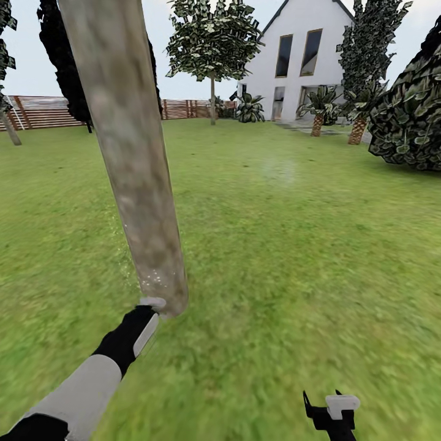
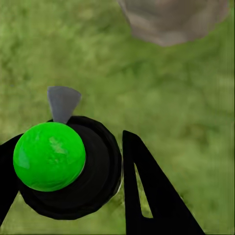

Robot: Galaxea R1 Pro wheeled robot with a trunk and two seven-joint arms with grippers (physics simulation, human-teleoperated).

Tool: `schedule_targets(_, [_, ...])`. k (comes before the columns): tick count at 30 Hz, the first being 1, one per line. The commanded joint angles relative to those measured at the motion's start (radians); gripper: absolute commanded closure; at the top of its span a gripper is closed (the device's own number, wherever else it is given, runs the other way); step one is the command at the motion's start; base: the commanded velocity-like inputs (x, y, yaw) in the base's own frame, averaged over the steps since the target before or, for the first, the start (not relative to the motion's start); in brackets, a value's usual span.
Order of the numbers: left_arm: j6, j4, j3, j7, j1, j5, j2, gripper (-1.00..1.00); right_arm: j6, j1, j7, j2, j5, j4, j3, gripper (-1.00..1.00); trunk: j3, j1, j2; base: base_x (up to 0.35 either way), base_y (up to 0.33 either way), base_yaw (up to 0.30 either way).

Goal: In the garden, pick up the pesticide atomizer on the floor and spray pesticide onto both trees until each tree trunk is fully covered.

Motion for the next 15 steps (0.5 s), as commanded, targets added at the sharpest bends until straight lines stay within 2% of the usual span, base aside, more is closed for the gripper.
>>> schedule_targets(1, [-0.005, 0.0, 0.001, -0.001, 0.0, 0.015, 0.025, 1.0, 0.0, 0.0, 0.0, 0.0, 0.0, 0.0, 0.0, -1.0, 0.0, 0.0, 0.0, 0.0, 0.0, 0.0])
schedule_targets(3, [-0.004, 0.0, 0.001, -0.023, 0.0, 0.015, 0.059, 1.0, 0.0, 0.0, 0.0, 0.0, 0.0, 0.0, 0.0, -1.0, 0.0, 0.0, 0.0, 0.0, 0.0, 0.0])
schedule_targets(4, [0.0, -0.001, -0.002, -0.09, -0.001, 0.012, 0.064, 1.0, 0.0, 0.0, 0.0, 0.0, 0.0, 0.0, 0.0, -1.0, 0.0, 0.0, 0.0, 0.0, 0.0, 0.0])
schedule_targets(5, [0.027, -0.004, -0.006, -0.12, -0.002, 0.009, 0.052, 1.0, 0.0, 0.0, 0.0, 0.0, 0.0, 0.0, 0.0, -1.0, 0.0, 0.0, 0.0, 0.0, 0.0, 0.0])
schedule_targets(6, [0.057, -0.037, -0.007, -0.133, -0.003, 0.008, 0.03, 1.0, 0.0, 0.0, 0.0, 0.0, 0.0, 0.0, 0.0, -1.0, 0.0, 0.0, 0.0, 0.0, 0.0, 0.0])
schedule_targets(8, [0.096, -0.1, -0.008, -0.139, -0.001, 0.006, 0.0, 1.0, 0.0, 0.0, 0.0, 0.0, 0.0, 0.0, 0.0, -1.0, 0.0, 0.0, 0.0, 0.0, 0.0, 0.0])
schedule_targets(9, [0.16, -0.165, -0.009, -0.141, -0.001, 0.006, -0.027, 1.0, 0.0, 0.0, 0.0, 0.0, 0.0, 0.0, 0.0, -1.0, 0.0, 0.0, 0.0, 0.0, 0.0, 0.0])
schedule_targets(10, [0.211, -0.218, -0.008, -0.143, 0.002, 0.006, -0.037, 1.0, 0.0, 0.0, 0.0, 0.0, 0.0, 0.0, 0.0, -1.0, 0.0, 0.0, 0.0, 0.0, 0.0, 0.0])
schedule_targets(13, [0.277, -0.316, -0.003, -0.143, 0.009, 0.01, -0.033, 1.0, 0.0, 0.0, 0.0, 0.0, 0.0, 0.0, 0.0, -1.0, 0.0, 0.0, 0.0, 0.0, 0.0, 0.0])
schedule_targets(15, [0.305, -0.348, 0.001, -0.144, 0.011, 0.011, -0.005, 1.0, 0.0, 0.0, 0.0, 0.0, 0.0, 0.0, 0.0, -1.0, 0.0, 0.0, 0.0, 0.0, 0.0, 0.0])
